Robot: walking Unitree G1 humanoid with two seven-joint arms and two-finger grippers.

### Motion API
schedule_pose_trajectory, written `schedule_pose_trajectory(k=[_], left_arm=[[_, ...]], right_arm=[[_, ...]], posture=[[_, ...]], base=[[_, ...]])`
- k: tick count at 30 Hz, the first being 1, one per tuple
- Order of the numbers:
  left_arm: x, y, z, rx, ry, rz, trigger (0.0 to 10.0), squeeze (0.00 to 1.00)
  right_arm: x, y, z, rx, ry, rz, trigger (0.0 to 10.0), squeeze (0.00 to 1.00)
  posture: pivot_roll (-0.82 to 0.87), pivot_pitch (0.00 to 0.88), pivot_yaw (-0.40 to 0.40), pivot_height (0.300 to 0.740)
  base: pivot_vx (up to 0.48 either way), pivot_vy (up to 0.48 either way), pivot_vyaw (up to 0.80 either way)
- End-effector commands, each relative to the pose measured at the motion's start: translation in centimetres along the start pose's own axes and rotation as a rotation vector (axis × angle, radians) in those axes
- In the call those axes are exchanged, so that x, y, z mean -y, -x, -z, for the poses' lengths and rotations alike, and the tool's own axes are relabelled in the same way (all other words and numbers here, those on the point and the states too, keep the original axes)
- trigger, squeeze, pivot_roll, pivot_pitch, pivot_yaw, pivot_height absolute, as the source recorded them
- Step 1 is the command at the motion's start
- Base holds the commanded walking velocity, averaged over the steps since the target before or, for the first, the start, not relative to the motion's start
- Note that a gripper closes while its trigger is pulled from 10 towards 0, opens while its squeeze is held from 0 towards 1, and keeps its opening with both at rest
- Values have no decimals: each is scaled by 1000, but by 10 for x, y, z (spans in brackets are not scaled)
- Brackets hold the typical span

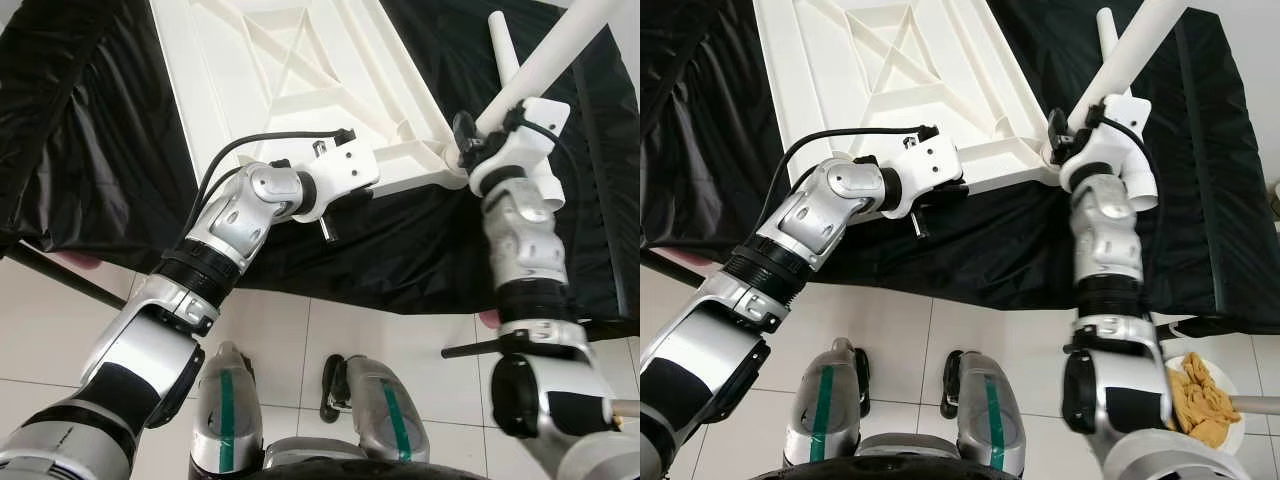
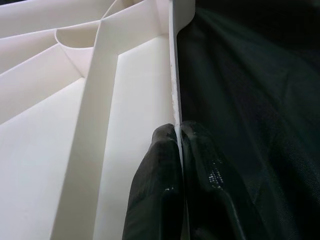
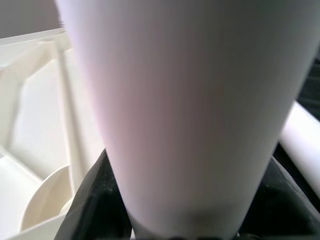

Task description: Building children table

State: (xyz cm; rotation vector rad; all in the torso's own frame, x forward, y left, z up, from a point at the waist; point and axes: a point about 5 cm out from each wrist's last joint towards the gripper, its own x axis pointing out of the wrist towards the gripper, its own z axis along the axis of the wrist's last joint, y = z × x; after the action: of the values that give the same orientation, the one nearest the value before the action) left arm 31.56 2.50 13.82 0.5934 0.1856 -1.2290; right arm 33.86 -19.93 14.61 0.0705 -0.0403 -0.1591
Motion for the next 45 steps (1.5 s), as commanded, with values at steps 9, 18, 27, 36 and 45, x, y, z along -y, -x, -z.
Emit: schedule_pose_trajectory(k=[9,18,27,36,45], left_arm=[[7,-1,7,-16,9,32,10000,0],[9,-2,7,-15,8,34,10000,0],[9,-2,7,-16,10,31,10000,0],[8,-1,7,-17,13,28,10000,0],[7,0,7,-17,11,27,10000,0]], right_arm=[[20,22,10,-38,-25,474,10000,0],[13,25,9,-36,5,499,10000,0],[13,19,-1,13,-17,322,10000,82],[17,12,-9,56,-34,45,10000,0],[25,10,-12,53,24,-175,10000,0]], posture=[[74,20,-89,740],[74,16,-90,740],[78,16,-92,740],[77,21,-91,740],[72,27,-80,740]], base=[[0,0,0],[0,0,0],[0,0,0],[0,0,0],[0,0,0]])
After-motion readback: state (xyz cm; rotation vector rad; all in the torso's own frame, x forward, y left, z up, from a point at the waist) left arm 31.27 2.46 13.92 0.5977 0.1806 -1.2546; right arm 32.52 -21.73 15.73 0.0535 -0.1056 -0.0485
